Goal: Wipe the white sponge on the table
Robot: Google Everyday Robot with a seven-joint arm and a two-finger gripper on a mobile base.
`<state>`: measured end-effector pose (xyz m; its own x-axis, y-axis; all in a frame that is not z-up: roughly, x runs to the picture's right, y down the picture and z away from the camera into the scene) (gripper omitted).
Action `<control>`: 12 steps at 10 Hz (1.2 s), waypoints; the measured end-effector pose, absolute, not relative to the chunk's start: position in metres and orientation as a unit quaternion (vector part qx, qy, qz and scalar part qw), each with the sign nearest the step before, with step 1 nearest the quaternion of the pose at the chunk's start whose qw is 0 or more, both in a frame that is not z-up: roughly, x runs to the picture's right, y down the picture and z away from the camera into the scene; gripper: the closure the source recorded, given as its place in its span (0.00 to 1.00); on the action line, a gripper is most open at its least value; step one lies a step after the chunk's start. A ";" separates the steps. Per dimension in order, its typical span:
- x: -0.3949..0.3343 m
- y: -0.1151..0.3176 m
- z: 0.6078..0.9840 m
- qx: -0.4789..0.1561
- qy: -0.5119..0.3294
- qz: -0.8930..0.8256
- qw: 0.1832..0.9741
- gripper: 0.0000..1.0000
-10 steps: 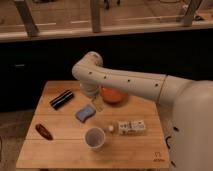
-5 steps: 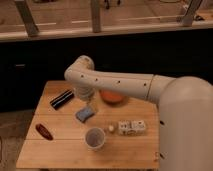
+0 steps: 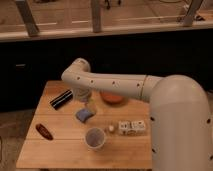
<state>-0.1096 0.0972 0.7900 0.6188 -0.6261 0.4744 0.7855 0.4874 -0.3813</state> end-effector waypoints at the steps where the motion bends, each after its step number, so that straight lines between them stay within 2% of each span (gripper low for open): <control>1: -0.108 0.099 0.796 -0.292 -0.135 -0.423 0.847 0.20; 12: -0.113 0.130 0.851 -0.292 -0.157 -0.484 0.810 0.20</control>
<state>-0.1126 0.1304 0.8513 0.4817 -0.6924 0.5372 0.8759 0.3600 -0.3213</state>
